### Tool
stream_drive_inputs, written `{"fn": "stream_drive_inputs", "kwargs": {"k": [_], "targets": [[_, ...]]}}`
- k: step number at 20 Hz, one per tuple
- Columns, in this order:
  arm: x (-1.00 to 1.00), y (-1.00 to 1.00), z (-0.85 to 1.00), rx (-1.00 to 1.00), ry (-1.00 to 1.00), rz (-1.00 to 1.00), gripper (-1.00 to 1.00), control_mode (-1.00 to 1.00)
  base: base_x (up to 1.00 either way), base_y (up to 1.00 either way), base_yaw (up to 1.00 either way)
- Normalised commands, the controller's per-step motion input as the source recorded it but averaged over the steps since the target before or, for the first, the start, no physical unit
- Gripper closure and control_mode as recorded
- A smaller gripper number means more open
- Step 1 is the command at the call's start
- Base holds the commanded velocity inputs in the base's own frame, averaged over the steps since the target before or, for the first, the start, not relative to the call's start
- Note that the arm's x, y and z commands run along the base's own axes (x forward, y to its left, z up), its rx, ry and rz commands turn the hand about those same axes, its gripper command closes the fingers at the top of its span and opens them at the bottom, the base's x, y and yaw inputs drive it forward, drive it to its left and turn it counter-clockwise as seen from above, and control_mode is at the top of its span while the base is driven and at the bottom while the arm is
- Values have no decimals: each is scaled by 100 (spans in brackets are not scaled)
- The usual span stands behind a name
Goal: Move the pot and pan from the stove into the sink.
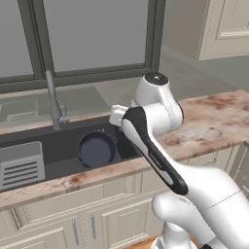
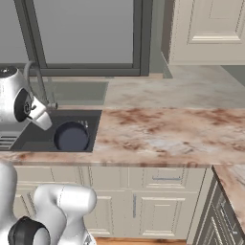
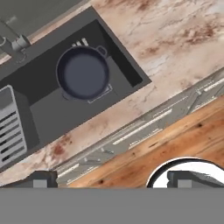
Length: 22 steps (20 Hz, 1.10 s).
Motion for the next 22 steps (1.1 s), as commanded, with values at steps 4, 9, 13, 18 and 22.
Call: {"fn": "stream_drive_inputs", "kwargs": {"k": [4, 9, 13, 18, 22], "targets": [[-93, -13, 26, -2, -1, 18, -100, -100, 0, 0, 0], [-77, -13, 15, 0, -3, 23, -100, -100, 0, 0, 0], [-57, -18, 4, 0, -8, 23, -100, -100, 0, 0, 0], [0, -20, -8, 0, -23, 12, -100, -100, 0, 0, 0], [0, -3, -2, 0, -6, 2, -100, -100, 0, 0, 0]]}}
